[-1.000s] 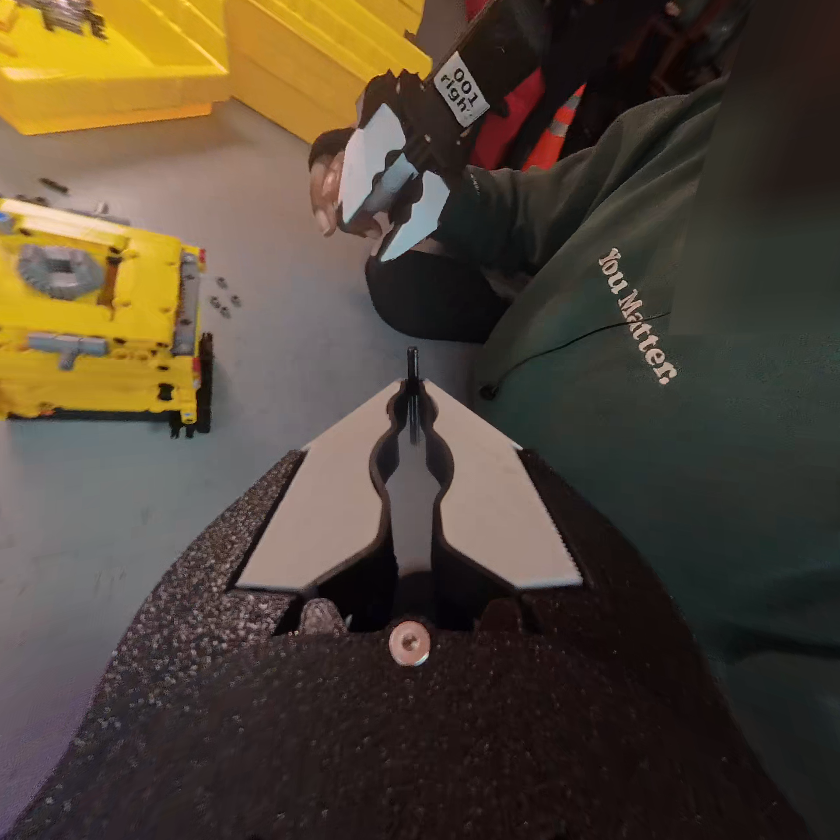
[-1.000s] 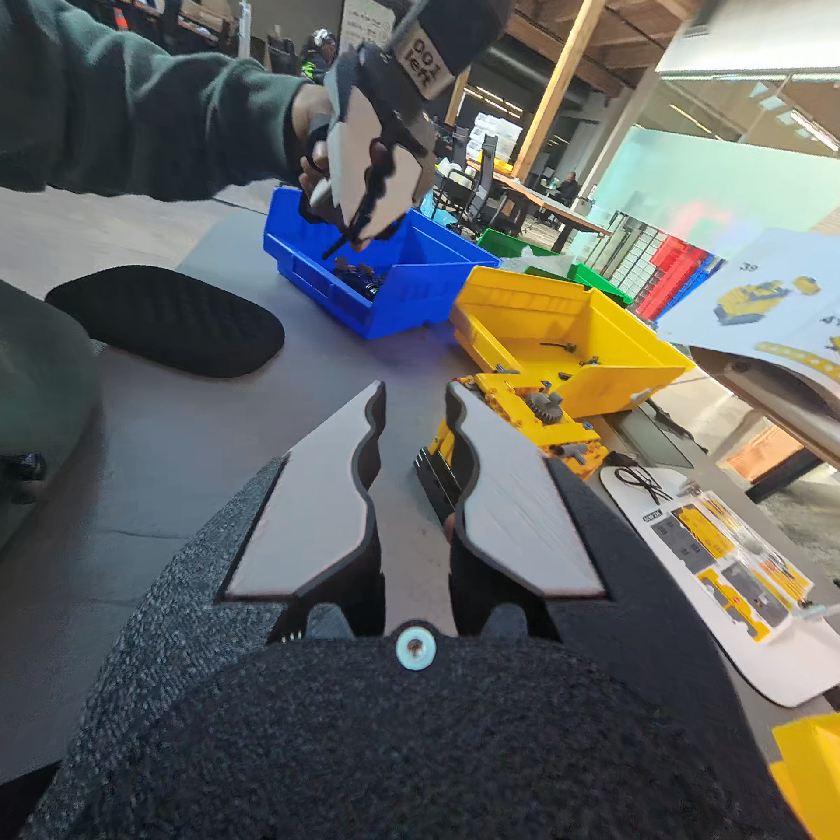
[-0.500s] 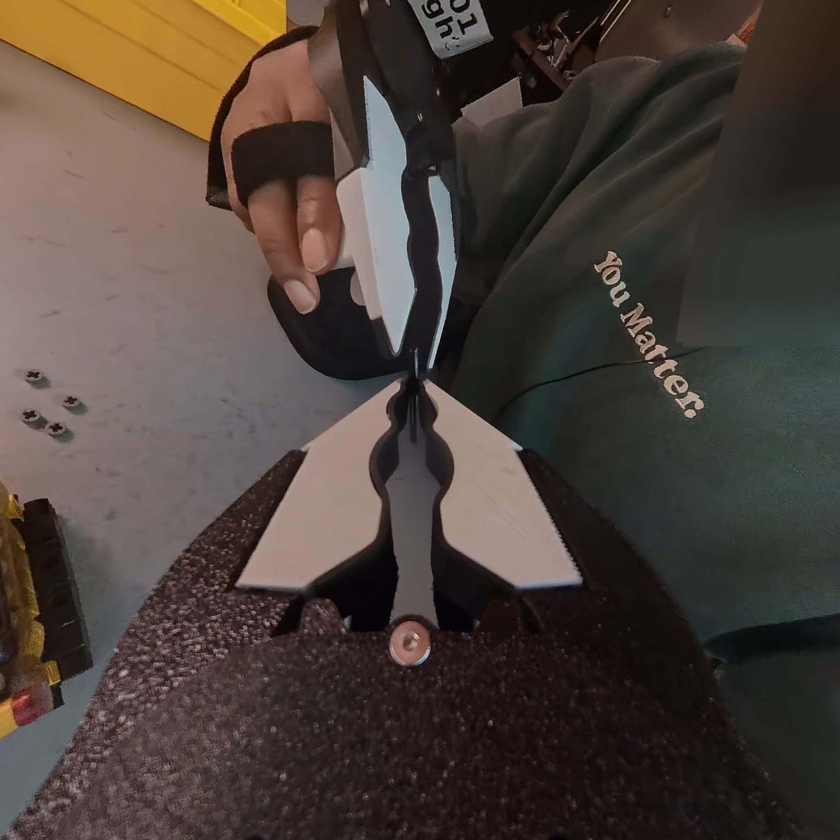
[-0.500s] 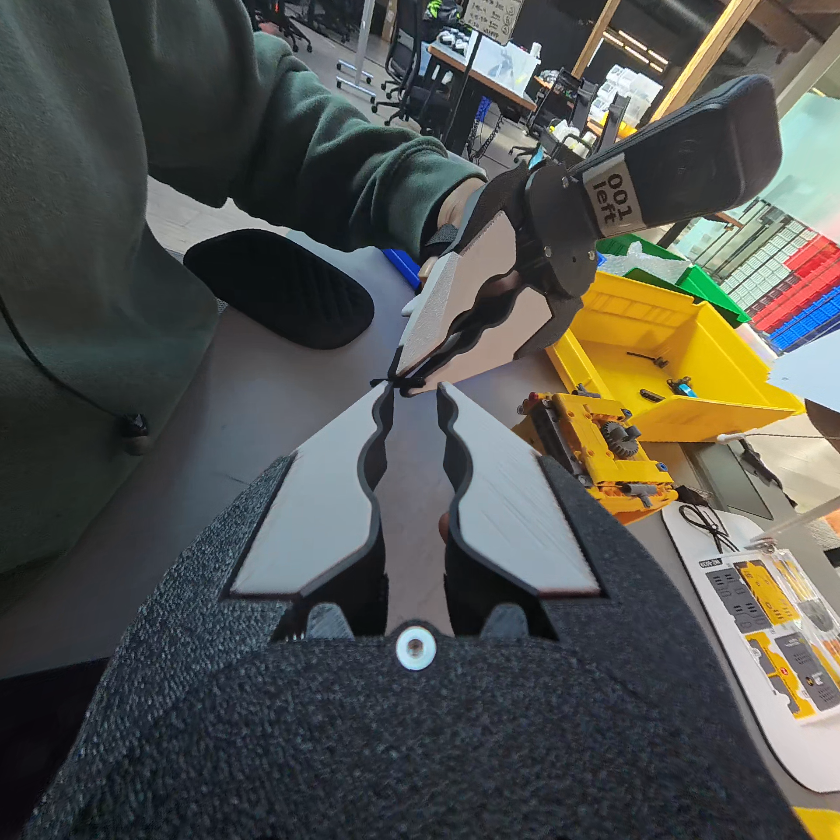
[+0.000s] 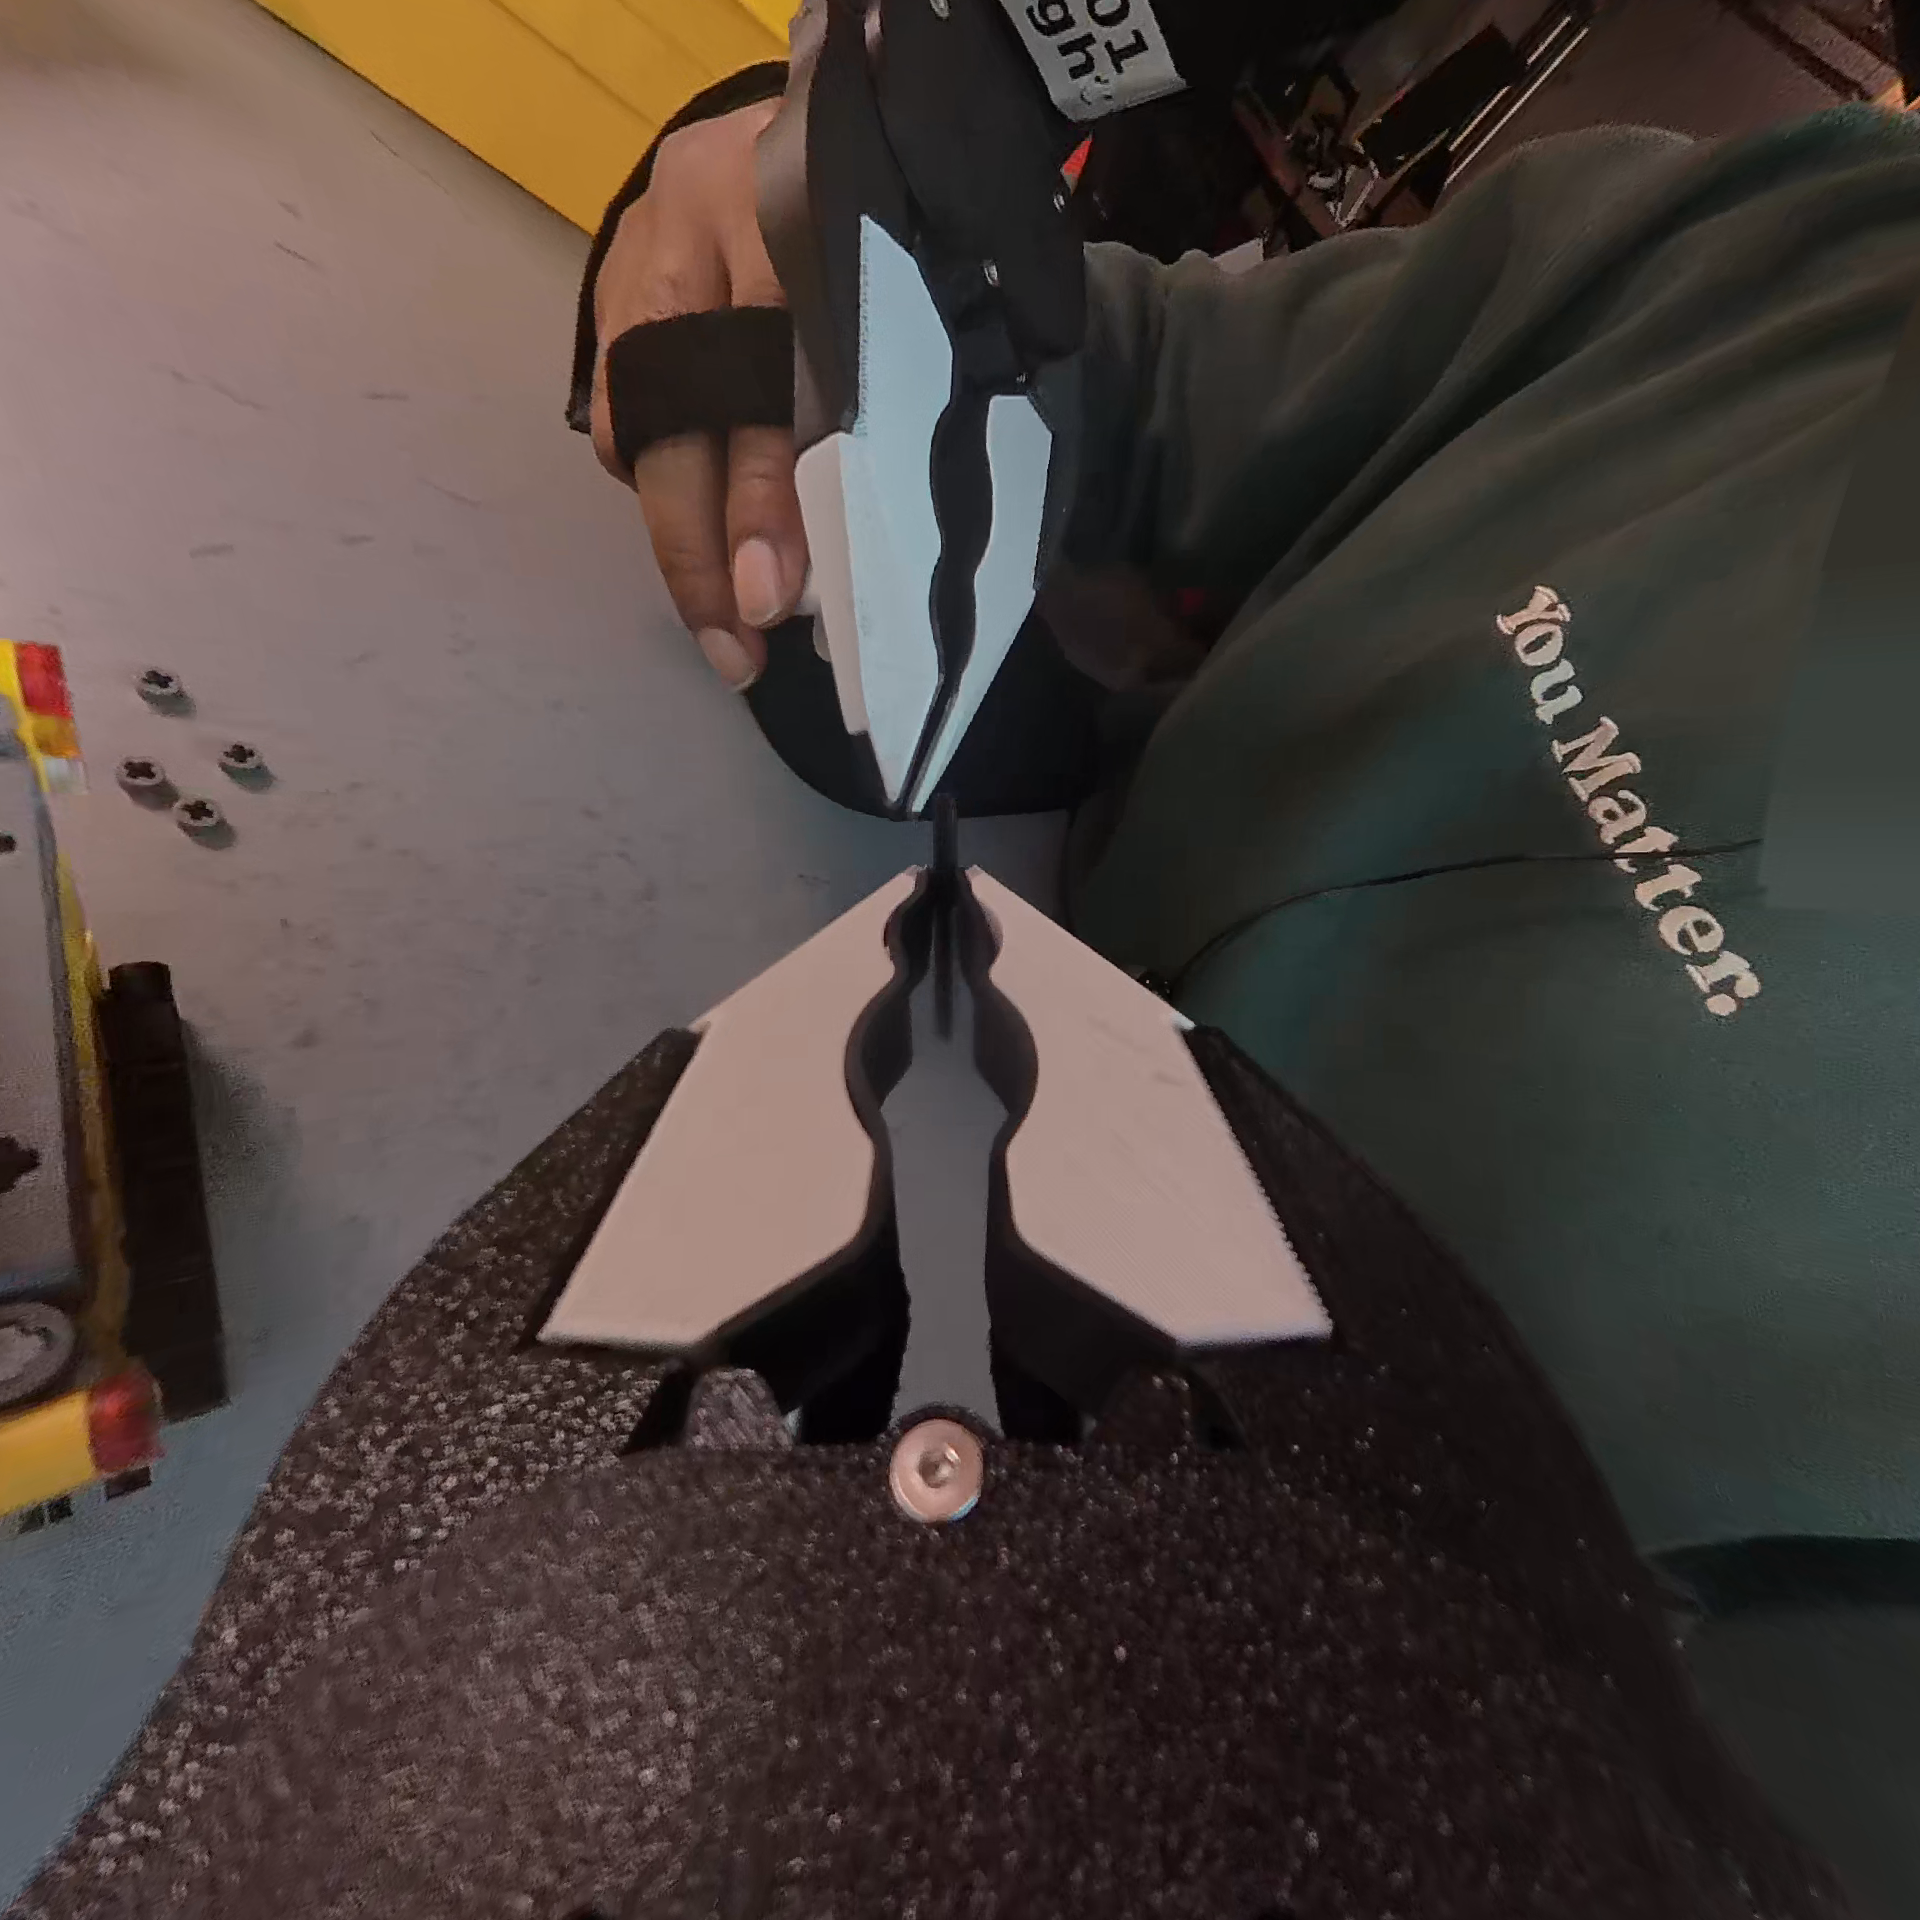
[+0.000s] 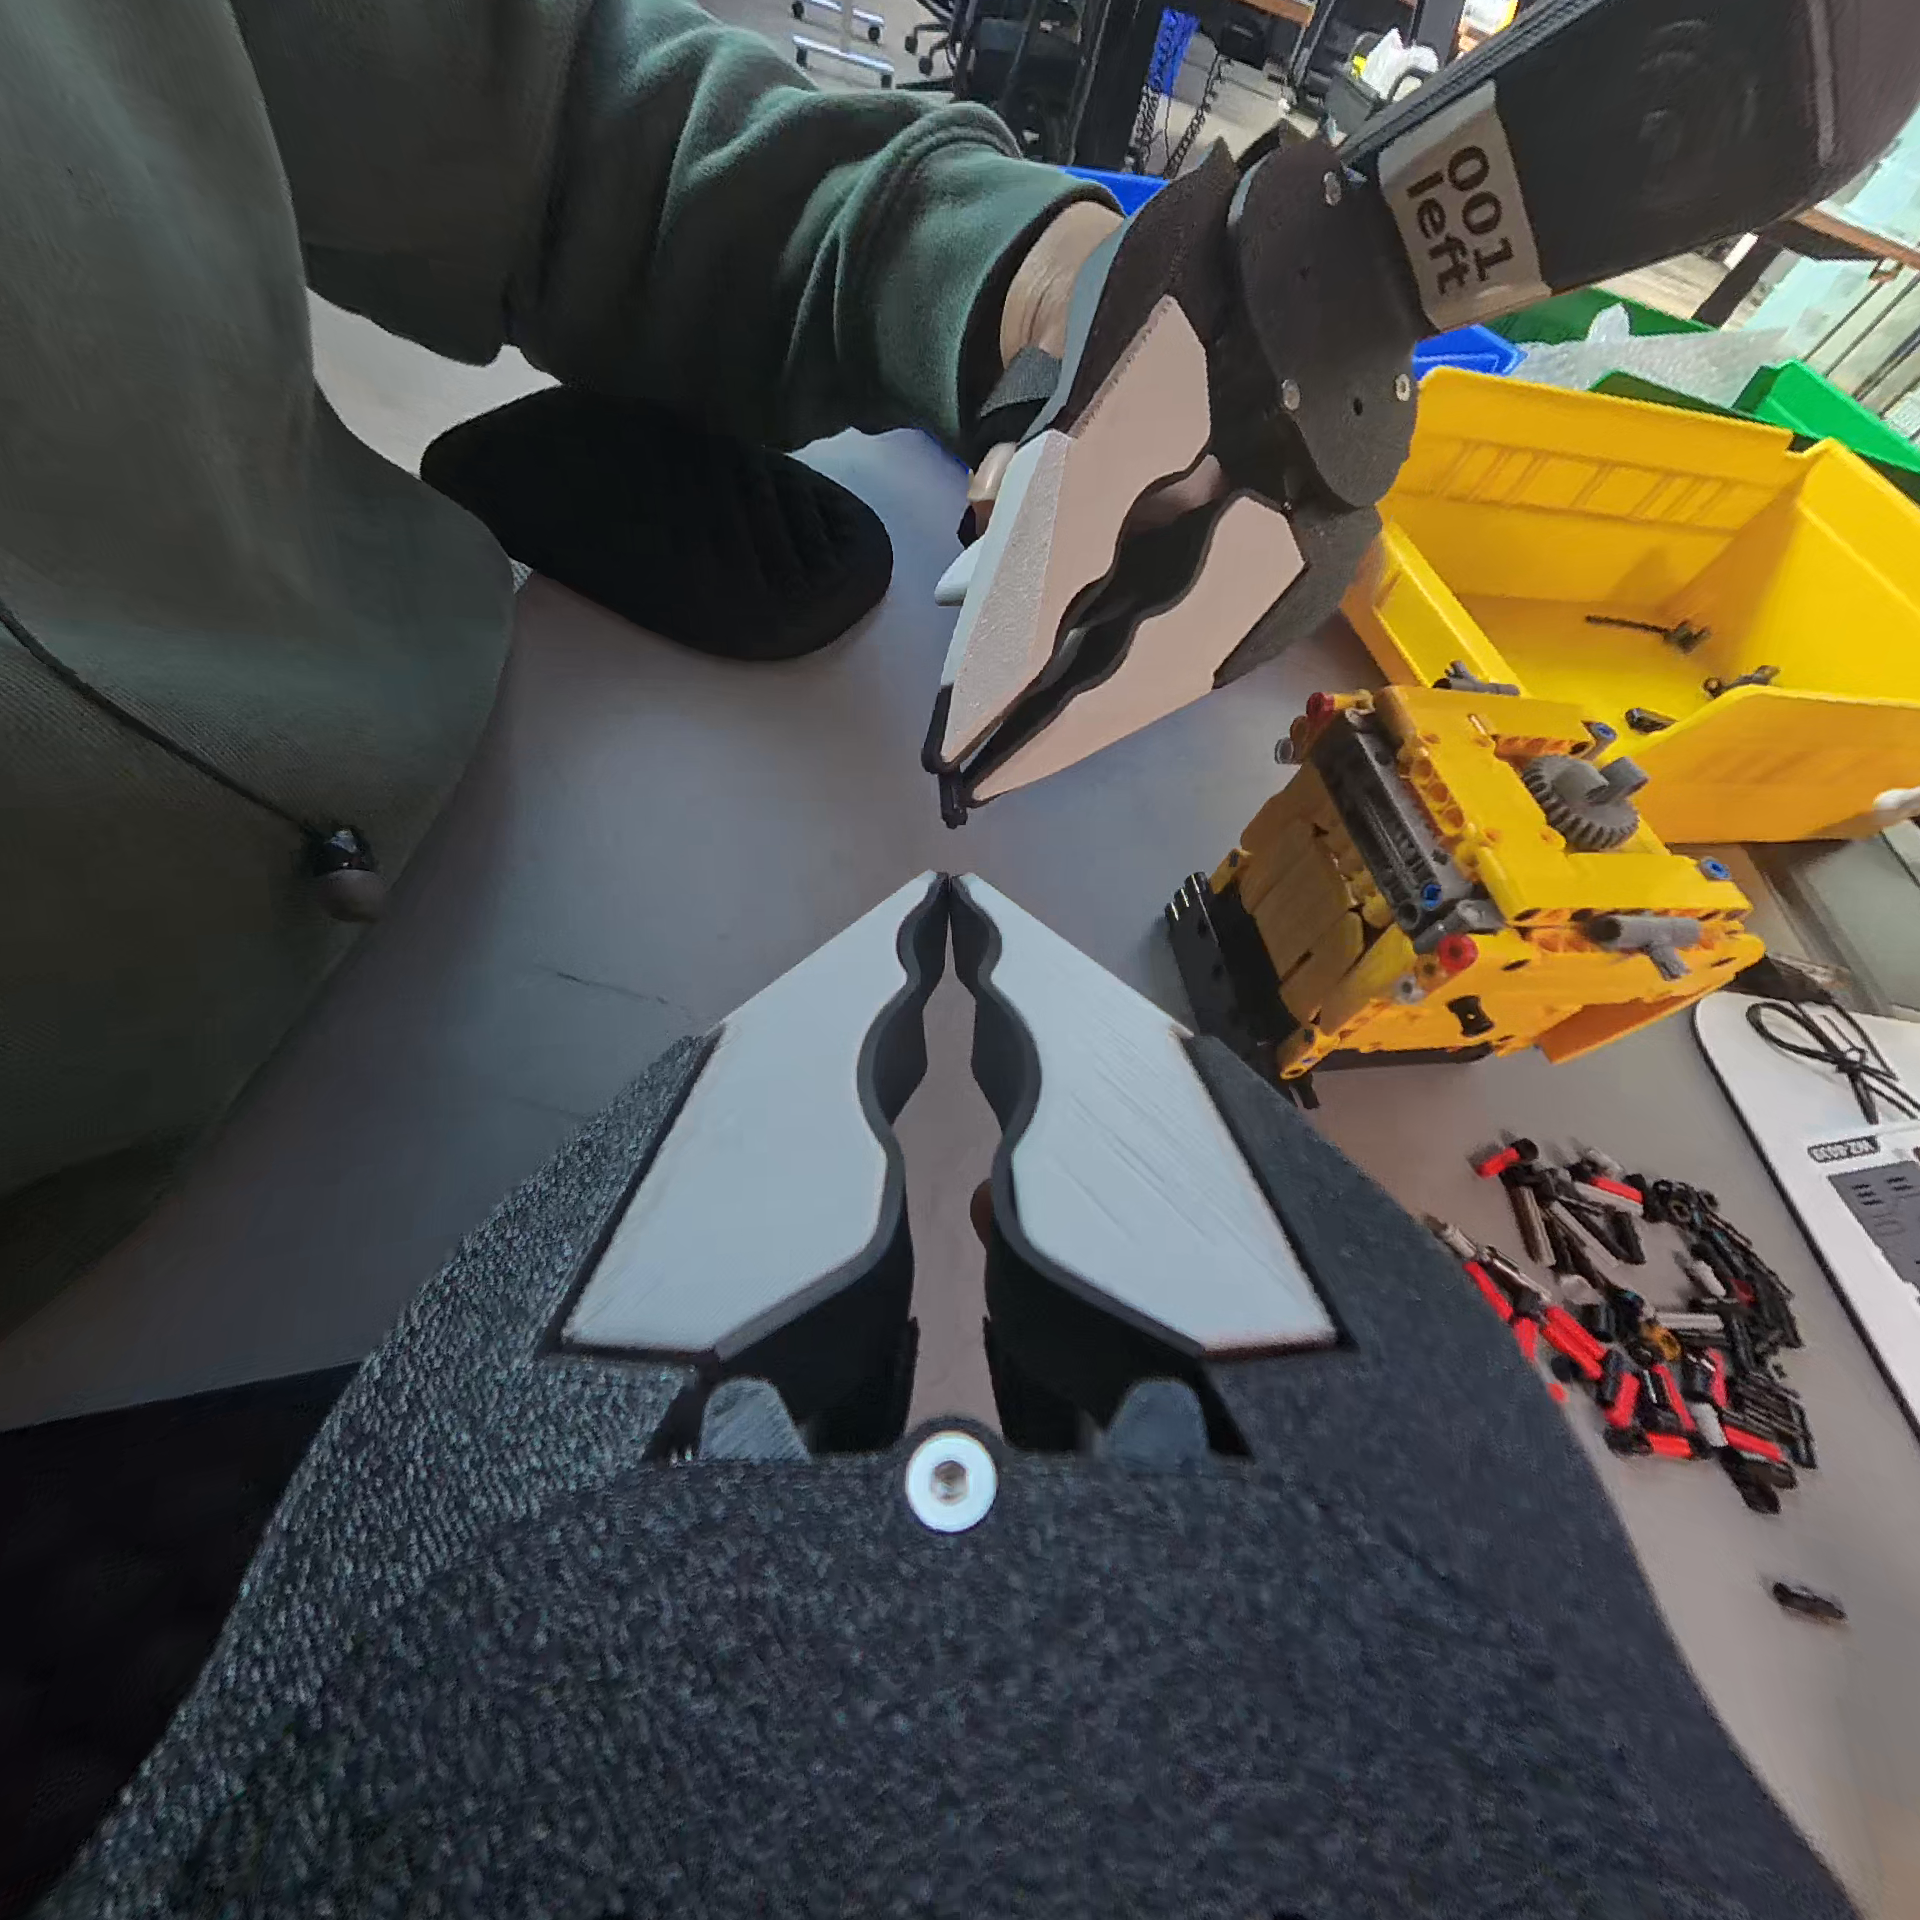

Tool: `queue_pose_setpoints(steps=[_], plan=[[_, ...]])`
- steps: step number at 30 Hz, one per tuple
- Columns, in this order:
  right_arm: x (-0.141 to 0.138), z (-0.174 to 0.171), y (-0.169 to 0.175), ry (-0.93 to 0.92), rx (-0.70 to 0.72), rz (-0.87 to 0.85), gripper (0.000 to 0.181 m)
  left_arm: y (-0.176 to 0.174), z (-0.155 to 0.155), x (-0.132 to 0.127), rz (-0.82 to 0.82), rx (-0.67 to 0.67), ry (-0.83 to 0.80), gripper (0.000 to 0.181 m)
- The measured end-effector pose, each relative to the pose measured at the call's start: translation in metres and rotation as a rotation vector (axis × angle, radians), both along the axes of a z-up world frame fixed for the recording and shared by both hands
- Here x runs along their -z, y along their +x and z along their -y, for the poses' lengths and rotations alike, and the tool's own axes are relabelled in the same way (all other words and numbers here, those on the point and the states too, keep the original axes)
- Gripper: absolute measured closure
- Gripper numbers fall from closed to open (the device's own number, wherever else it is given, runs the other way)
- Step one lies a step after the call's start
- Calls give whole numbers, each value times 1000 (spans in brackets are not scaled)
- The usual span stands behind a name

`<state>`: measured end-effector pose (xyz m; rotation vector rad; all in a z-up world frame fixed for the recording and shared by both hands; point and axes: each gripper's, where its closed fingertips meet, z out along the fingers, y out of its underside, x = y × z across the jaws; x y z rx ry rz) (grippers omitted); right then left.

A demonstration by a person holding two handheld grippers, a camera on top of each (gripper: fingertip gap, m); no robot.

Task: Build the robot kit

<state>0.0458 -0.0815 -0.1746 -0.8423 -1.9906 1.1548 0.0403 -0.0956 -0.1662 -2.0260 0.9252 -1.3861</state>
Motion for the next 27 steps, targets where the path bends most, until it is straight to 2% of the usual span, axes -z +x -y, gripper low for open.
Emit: queue_pose_setpoints(steps=[2, 4, 6, 9, 14, 18, 23, 27], plan=[[6, -3, -2, 26, 15, 12, 168, 0, 0, 8, -5, -10, -22, 178], [7, 1, -3, 44, 3, 17, 163, -1, -1, 15, -9, -15, -41, 178], [8, 4, -7, 67, -2, 15, 164, 0, -1, 19, -6, -14, -53, 178], [13, 7, -11, 97, -17, 27, 177, 0, -3, 22, -3, -12, -58, 178], [14, 4, -15, 46, -4, 47, 177, -4, -6, 22, 50, -49, -61, 178], [21, 2, -16, 30, -2, 70, 177, -7, -8, 28, 26, -82, -29, 178], [34, -6, -14, 12, 19, 109, 177, -18, -10, 43, -96, -146, 51, 166], [60, -18, -10, 99, 48, 202, 177, -25, -13, 69, -309, -193, 154, 156]])
